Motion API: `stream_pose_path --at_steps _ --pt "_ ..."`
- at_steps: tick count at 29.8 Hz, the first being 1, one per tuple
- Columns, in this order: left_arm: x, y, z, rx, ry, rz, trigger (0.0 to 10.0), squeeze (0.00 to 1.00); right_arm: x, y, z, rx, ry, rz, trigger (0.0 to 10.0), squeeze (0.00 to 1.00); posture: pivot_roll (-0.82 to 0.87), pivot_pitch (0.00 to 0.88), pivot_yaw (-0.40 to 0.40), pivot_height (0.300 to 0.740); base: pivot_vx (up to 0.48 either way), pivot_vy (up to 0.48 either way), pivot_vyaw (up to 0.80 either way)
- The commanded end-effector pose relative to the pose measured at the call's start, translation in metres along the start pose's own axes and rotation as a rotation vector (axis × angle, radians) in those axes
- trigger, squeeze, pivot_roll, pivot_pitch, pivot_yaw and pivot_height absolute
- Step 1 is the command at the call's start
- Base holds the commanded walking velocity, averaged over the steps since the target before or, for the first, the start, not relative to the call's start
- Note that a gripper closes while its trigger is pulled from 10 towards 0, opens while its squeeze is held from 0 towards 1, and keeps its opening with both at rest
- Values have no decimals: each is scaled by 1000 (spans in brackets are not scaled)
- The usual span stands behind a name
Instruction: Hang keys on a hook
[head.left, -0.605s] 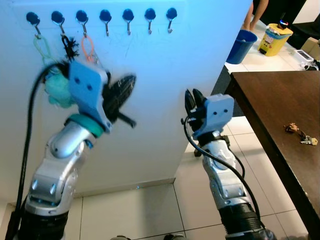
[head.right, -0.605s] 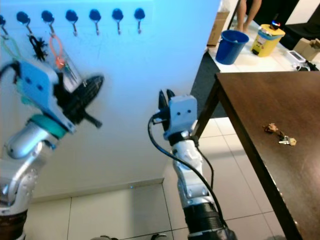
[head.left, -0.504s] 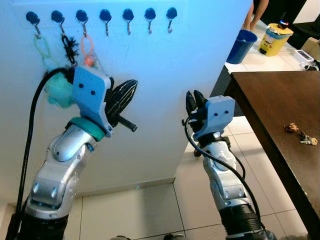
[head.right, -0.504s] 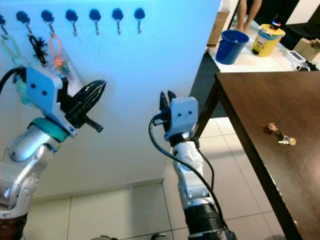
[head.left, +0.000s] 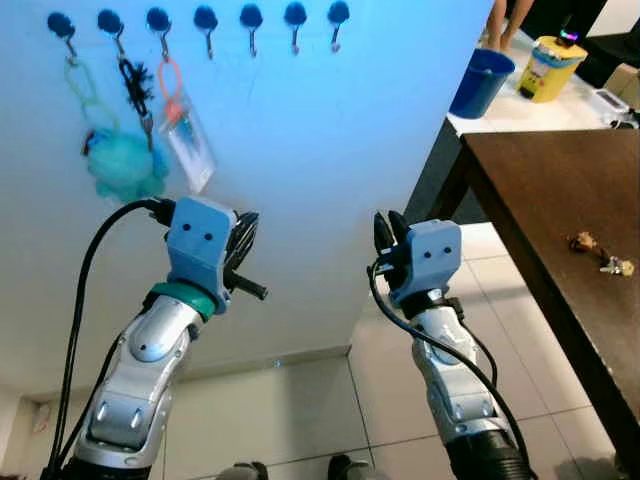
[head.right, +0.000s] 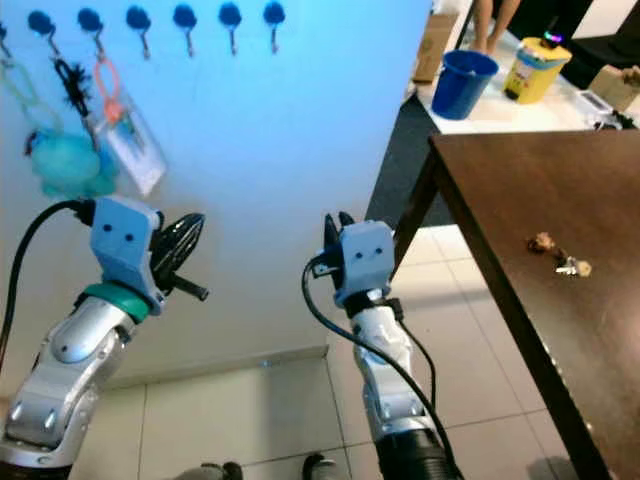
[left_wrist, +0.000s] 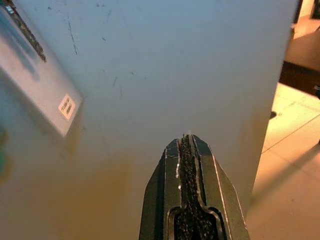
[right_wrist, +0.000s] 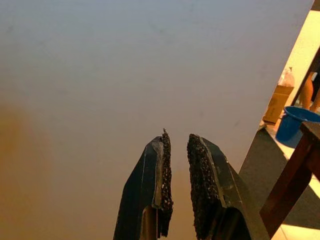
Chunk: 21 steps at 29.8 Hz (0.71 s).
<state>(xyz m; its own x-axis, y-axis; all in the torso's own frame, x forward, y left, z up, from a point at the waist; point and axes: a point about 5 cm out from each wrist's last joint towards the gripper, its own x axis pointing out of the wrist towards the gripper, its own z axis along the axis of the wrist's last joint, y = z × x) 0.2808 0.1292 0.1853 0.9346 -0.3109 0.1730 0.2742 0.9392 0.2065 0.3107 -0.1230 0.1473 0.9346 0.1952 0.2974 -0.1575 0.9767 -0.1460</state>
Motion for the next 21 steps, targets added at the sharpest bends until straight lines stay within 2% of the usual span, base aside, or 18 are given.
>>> stream_pose_path --at_steps 1,4,8,13,21 --pt "-5 -1 -12 50 32 11 10000 0 -9 2 -6 -11 22 24 10000 0 53 45 74 740 -472 0 0" --pt "-7 -2 -17 80 40 23 10000 0 -14 3 -8 -13 37 47 10000 0 53 45 74 740 -472 0 0" --pt "-8 -1 -21 68 52 41 10000 0 -34 -1 -20 -43 91 79 10000 0 55 46 72 740 -472 0 0" --pt "-7 0 -22 70 49 44 10000 0 -37 -9 -23 -42 111 19 10000 0 46 54 79 740 -472 0 0" --pt "-4 -2 -22 76 39 37 10000 0 -31 -9 -20 -31 99 -6 10000 0 38 57 86 740 -472 0 0"
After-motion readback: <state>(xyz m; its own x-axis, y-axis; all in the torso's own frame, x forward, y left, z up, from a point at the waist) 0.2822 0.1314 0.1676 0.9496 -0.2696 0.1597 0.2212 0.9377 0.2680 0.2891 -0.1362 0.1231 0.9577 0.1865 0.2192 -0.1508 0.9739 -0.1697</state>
